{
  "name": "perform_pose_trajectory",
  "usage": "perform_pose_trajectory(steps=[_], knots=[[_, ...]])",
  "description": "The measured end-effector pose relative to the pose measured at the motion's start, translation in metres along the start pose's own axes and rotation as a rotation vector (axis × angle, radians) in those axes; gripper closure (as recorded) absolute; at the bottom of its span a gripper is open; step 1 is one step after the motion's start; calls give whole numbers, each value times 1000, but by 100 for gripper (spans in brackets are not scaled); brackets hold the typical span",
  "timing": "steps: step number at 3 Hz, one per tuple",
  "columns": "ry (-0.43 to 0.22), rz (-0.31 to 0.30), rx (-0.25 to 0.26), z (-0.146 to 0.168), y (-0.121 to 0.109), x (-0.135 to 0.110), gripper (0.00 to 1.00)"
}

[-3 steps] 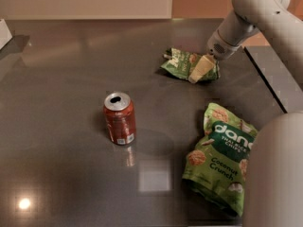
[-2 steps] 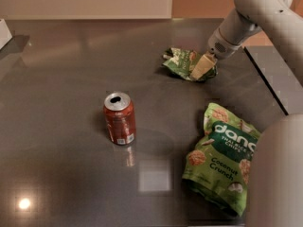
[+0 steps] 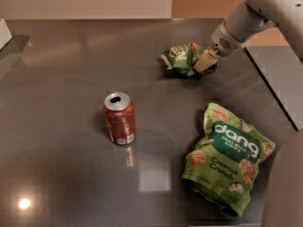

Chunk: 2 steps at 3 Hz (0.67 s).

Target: Move green jalapeno chip bag near coke can

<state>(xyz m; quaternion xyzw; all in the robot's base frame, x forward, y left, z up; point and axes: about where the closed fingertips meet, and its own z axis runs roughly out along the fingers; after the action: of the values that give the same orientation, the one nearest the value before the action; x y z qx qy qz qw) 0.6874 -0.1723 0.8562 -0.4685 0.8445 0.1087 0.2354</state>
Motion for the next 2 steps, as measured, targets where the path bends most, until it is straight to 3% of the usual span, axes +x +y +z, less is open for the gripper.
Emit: perform_pose_trajectory(steps=[2], knots=[[-79, -85, -106, -27, 65, -20, 100]])
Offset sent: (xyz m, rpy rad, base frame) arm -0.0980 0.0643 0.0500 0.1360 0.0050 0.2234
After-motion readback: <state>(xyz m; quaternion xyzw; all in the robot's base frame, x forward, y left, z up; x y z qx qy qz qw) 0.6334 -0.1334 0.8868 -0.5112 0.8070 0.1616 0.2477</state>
